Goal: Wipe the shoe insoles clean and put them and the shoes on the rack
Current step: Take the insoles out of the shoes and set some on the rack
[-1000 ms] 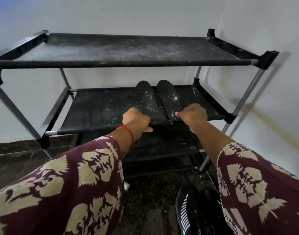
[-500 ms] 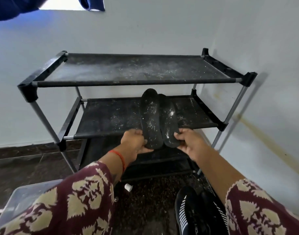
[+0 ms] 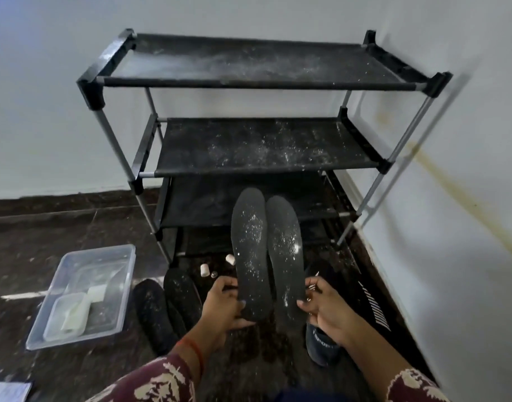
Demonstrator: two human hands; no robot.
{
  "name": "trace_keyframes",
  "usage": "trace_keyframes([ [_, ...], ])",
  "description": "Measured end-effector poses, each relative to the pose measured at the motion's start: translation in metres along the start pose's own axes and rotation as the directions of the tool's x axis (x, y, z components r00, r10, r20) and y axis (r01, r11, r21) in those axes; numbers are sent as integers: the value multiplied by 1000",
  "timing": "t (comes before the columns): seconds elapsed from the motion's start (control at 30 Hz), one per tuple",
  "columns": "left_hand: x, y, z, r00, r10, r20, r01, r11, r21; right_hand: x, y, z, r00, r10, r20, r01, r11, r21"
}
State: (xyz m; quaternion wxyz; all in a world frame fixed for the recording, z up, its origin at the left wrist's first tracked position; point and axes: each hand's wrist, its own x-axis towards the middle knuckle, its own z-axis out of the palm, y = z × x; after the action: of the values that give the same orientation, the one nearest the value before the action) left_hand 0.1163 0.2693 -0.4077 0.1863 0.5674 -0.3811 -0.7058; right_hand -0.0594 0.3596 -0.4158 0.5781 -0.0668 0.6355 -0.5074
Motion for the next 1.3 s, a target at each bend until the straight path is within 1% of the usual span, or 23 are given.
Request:
trace_keyframes([
  [0.13, 28, -48, -13, 996, -77, -50, 79, 996, 46, 30, 48, -5, 991, 119, -67, -122, 992, -35],
  [0.27, 61, -78, -17, 982, -156, -108, 163, 985, 55, 67, 76, -7, 961, 221, -168, -234, 970, -61],
  [0.33, 79, -91, -16, 976, -177, -126, 186, 981, 61, 85, 88, -10, 946, 247, -211, -265, 963, -57],
  [0.43, 106, -112, -12, 972, -200, -122, 210, 975, 77, 108, 104, -15, 924, 244, -295, -271, 961, -54],
  [0.63, 141, -140, 1, 957, -254, -143, 273, 952, 136, 145, 130, -16, 888, 241, -392, -270, 963, -21],
  [0.77, 154, -152, 3, 943, -292, -160, 319, 930, 182, 159, 146, -15, 866, 204, -457, -265, 961, -73],
  [0.87, 157, -157, 4, 943, -287, -170, 319, 923, 216, 158, 147, -13, 852, 125, -508, -245, 953, -178],
  [0.97, 155, -154, 6, 951, -243, -190, 296, 893, 340, 153, 146, -8, 850, 53, -525, -256, 912, -322],
  [1.03, 152, -150, 7, 961, -182, -206, 258, 860, 441, 148, 146, -5, 857, -5, -516, -238, 883, -404],
  [1.13, 141, -134, 8, 974, -88, -208, 178, 867, 466, 136, 138, 3, 885, -99, -455, -162, 851, -500],
  [1.17, 137, -127, 8, 980, -44, -194, 136, 859, 494, 130, 134, 7, 893, -125, -432, -131, 846, -516],
  [1.3, 117, -91, 4, 986, 137, -99, -43, 768, 639, 112, 106, 26, 909, -227, -350, -10, 827, -563],
])
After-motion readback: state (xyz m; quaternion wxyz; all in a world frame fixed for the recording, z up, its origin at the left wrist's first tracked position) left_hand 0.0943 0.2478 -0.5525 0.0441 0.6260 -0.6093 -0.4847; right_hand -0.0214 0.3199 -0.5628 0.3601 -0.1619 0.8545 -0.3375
